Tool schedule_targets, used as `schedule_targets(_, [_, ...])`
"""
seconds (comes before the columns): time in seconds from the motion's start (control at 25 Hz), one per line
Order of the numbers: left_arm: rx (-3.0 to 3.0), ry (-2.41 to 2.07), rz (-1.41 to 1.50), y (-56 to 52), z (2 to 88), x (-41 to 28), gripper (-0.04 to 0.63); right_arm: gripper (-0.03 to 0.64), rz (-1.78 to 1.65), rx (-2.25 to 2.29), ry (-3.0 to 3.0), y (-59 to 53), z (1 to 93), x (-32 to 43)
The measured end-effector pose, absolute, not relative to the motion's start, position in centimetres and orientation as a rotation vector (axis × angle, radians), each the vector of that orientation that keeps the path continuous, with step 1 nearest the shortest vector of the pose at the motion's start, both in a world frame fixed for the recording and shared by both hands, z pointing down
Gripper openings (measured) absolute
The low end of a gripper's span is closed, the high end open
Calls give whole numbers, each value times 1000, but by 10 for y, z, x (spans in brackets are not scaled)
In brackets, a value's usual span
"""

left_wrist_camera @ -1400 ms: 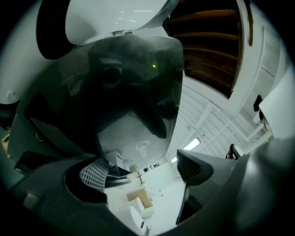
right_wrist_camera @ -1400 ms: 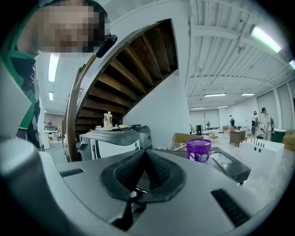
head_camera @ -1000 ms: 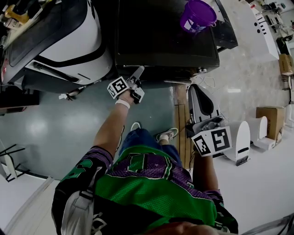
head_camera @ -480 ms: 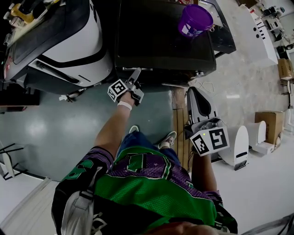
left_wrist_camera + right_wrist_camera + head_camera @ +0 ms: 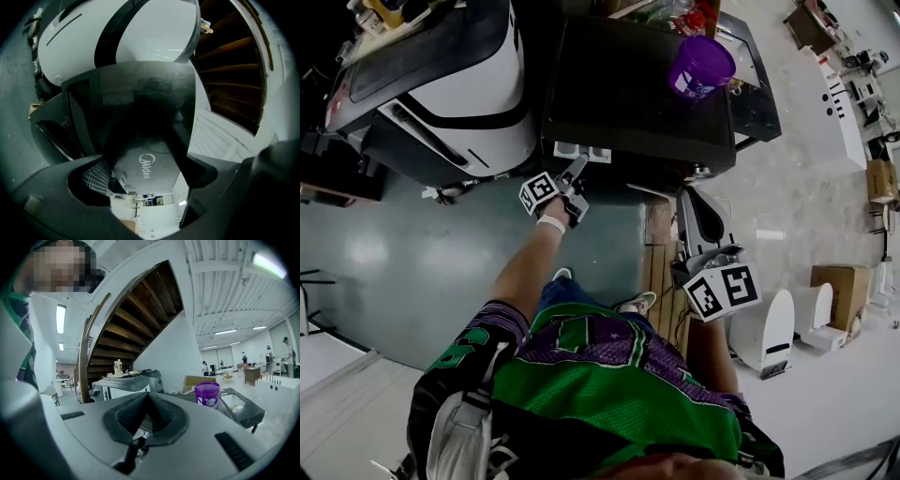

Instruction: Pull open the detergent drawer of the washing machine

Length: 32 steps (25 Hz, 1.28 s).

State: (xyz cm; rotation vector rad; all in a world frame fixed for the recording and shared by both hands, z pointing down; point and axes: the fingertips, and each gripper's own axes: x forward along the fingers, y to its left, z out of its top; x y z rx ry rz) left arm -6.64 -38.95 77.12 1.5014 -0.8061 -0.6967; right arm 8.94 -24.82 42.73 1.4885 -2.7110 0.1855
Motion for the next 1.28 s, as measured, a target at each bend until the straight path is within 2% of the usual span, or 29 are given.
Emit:
schedule_targets(0.56, [1479, -799, -680, -329, 769, -66, 462, 2, 143, 1371, -2806, -232, 407, 104])
schedule_targets(1.28, [1463, -754, -627, -284, 773, -61, 462, 2, 170, 1483, -2775, -219, 404, 99])
